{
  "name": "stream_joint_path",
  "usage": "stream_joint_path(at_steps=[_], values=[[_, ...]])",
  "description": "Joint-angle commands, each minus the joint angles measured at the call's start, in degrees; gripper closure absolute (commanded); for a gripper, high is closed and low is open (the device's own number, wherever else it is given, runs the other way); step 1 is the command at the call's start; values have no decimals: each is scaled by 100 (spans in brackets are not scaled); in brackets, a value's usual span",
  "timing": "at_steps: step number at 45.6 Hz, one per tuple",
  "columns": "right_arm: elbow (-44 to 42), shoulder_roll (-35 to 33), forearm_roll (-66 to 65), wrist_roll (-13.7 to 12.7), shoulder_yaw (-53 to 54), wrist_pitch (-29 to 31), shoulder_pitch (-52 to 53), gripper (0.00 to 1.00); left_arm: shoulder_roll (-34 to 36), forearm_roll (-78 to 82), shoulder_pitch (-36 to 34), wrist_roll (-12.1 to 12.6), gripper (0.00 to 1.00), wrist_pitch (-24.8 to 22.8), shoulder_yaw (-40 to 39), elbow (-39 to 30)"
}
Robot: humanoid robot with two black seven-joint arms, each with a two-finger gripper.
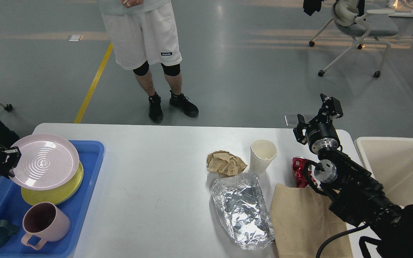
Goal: Tidy desktop
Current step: 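Carry the pink plate onto the yellow plate on the tray, then release the pink plate and withdraw the left gripper upward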
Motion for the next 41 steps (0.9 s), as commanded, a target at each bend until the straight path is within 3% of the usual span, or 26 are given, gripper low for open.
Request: stream_joint_path(at_steps=[1, 12, 18, 29, 32, 37, 41], values=[[0, 0, 0, 1, 0, 8, 0, 0, -32, 5, 44, -3, 100, 2, -98, 39], [9, 0, 0, 1, 0, -1, 0, 0, -102, 5, 79, 5, 93, 35, -116, 39], [0, 0, 0, 1, 0, -1, 0, 0, -102, 5, 79, -3, 78, 79, -116, 39], [0, 0, 0, 1, 0, -1, 0, 0, -111, 5, 79, -3, 65, 149, -125, 39], [0, 0, 0, 1, 0, -1, 0, 0, -128, 5, 79, -3, 54, 377, -134, 39], [0, 0, 0, 1, 0, -1, 0, 0, -181, 5, 79, -39, 17, 1202, -370, 30], [0, 0, 0, 1, 0, -1, 0, 0, -190, 23, 87, 5, 11, 1608, -748, 4]])
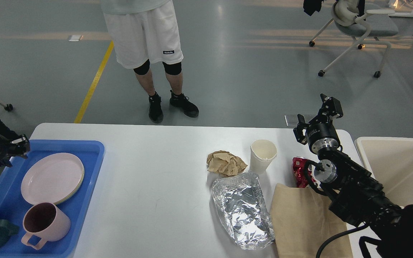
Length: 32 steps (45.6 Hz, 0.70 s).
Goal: Tidy desktop
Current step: 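Release the pink plate and withdraw the left gripper upward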
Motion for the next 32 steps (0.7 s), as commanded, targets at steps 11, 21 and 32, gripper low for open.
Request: stream_joint_path(at_steps=[11, 21, 32], values=[[0, 0, 1, 1, 0, 8, 0, 0, 56, -62, -9, -137, 4, 685, -1440, 9], [0, 0, 1, 1, 0, -1, 0, 0, -14, -80, 70, -277, 4, 1282, -2768, 9], [0, 0, 1, 1, 0, -1, 0, 0, -418, -106, 298, -814, 4, 2670, -3980, 9]])
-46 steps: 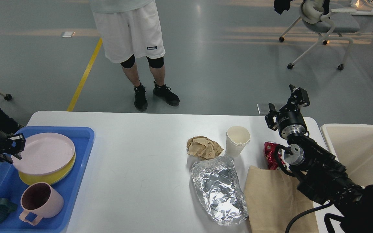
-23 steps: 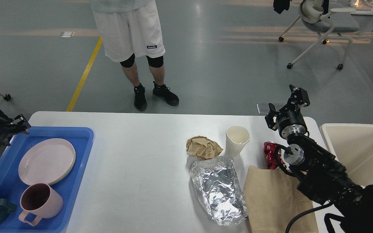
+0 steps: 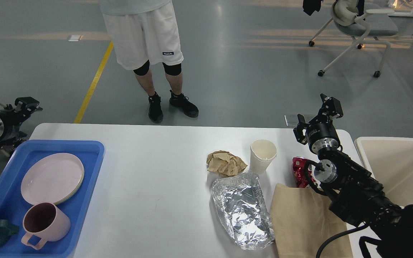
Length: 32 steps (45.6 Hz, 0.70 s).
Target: Tidy desktop
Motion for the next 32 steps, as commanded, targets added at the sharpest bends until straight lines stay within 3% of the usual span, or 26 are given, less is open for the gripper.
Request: stream_joint_path(at_steps=[1, 8, 14, 32], values=[[0, 0, 0, 1, 0, -1, 0, 0, -287, -4, 190, -178, 4, 747, -810, -4], [0, 0, 0, -8, 0, -1, 0, 0, -745, -4, 568, -187, 4, 1223, -1707, -4], [0, 0, -9, 1, 0, 8, 0, 0, -868, -13, 577, -108, 4, 1293, -2112, -4], [0, 0, 0, 0, 0, 8, 0, 0, -1114, -240, 68, -99, 4, 1285, -2235, -13]])
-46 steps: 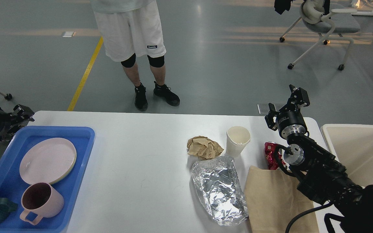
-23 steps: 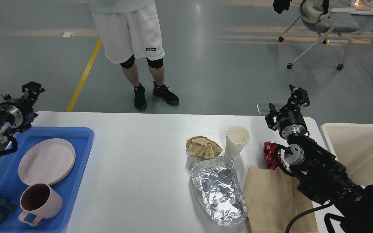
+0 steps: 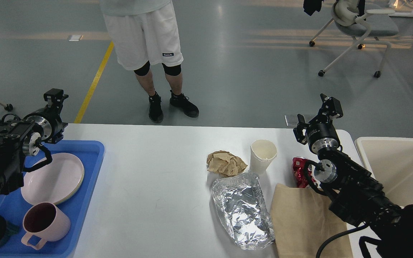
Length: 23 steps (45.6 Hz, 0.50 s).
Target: Tidy desktop
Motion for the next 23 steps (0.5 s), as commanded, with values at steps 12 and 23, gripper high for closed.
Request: stream_joint_path(at_steps=[12, 23], values=[[8, 0, 1, 0, 0, 0, 0, 0, -15, -968, -229, -181, 4, -18, -1267, 1], [0, 0, -7, 0, 0, 0, 0, 0, -217, -1003, -308, -559, 4, -176, -3263, -52]])
